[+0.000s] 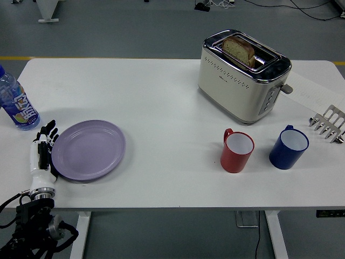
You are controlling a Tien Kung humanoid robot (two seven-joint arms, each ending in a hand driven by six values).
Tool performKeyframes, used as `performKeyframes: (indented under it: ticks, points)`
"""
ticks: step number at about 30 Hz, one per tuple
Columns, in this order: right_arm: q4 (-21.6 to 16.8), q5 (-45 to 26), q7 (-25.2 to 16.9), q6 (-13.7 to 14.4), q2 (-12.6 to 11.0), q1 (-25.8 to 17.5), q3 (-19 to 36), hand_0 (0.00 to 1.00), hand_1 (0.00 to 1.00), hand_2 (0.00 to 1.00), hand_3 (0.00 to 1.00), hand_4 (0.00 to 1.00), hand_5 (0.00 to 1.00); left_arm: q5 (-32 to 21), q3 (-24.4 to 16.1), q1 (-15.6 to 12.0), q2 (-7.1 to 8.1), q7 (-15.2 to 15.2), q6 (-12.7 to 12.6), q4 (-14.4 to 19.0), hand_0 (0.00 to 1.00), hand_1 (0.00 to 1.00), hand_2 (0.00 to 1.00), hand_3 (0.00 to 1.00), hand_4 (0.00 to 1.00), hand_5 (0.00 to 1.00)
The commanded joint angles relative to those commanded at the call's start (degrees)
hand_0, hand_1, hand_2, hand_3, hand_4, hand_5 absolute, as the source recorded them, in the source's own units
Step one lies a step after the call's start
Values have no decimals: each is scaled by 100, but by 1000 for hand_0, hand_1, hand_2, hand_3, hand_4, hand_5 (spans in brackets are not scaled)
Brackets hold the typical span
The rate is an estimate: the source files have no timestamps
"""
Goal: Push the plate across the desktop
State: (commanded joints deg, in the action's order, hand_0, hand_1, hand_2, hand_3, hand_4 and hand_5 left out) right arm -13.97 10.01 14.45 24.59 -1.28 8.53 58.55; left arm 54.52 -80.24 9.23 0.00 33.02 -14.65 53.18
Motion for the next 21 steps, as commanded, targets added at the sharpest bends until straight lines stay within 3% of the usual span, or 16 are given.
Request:
performKeyframes:
  ticks: [21]
  points:
    - [-2, 90, 13, 1, -22, -54, 38, 551, 451, 595, 582, 300, 483, -275, 592, 5, 0, 20, -42, 243, 878, 894, 903, 782, 473, 998]
